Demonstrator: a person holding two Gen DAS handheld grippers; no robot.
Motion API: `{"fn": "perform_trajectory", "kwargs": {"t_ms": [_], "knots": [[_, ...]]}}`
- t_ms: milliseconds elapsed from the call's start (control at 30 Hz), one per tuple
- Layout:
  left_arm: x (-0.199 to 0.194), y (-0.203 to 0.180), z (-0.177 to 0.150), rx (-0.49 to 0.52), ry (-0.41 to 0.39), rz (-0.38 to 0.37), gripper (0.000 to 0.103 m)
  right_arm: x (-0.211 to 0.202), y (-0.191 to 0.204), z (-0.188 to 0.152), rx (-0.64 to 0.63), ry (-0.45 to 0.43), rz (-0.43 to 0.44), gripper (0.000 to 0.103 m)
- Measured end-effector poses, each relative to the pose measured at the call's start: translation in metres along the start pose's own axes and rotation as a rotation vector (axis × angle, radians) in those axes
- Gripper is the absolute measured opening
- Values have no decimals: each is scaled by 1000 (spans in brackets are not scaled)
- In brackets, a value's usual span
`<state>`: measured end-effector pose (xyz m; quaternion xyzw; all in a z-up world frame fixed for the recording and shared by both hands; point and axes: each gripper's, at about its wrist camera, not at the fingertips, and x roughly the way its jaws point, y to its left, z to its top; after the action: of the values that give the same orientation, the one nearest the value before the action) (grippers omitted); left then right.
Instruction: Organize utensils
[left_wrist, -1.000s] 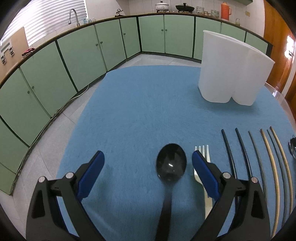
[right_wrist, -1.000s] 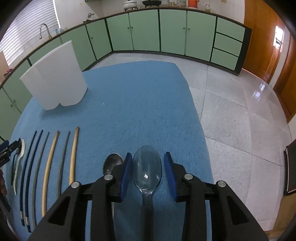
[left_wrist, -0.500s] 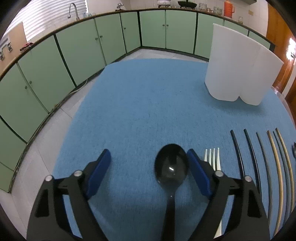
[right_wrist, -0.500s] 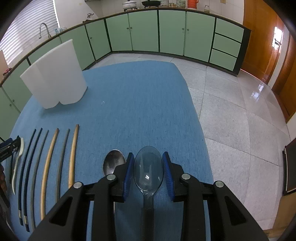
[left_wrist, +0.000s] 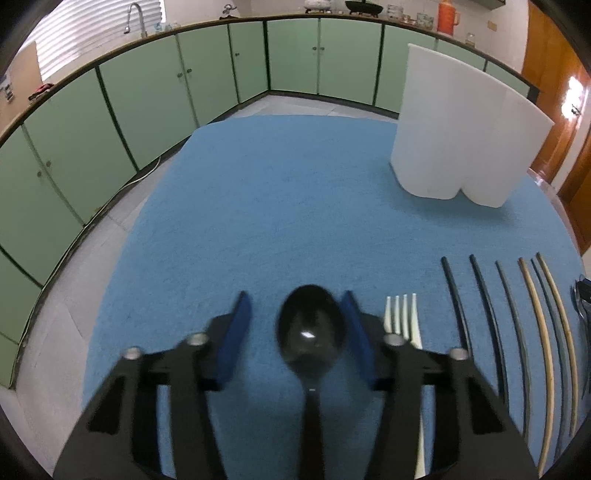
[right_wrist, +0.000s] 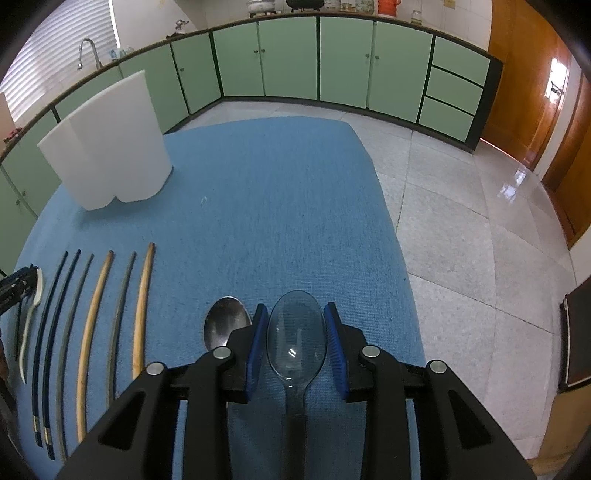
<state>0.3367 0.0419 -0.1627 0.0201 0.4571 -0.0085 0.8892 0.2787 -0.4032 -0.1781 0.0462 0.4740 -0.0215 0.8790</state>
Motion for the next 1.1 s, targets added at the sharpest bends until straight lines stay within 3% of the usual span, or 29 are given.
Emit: {"fn": "perform_trajectory", "kwargs": {"t_ms": [200,467,667,767,867,967,1100], "knots": [[-10,2,-2,-19,-28,-42,33,-16,-5,2,34,-40,19,31],[-67,1,-6,-43,-233,-50,33,-81,-9,5,66,-227,97,30],[-102,-5,3,-46,-336,-75,33,-118,1,17,32,-327,135,29],[-117,-5,9,-57,-381,-92,33,-132,6,26,24,-364,161,20],[-130,-9,17,-65,-427,-103,33,-137,9,36,22,-375,193,9],[-134,-14,23,-56,-442,-107,33,-131,12,42,15,-360,207,8],[-128,-17,18,-61,-426,-118,33,-110,9,41,33,-303,243,0]]}}
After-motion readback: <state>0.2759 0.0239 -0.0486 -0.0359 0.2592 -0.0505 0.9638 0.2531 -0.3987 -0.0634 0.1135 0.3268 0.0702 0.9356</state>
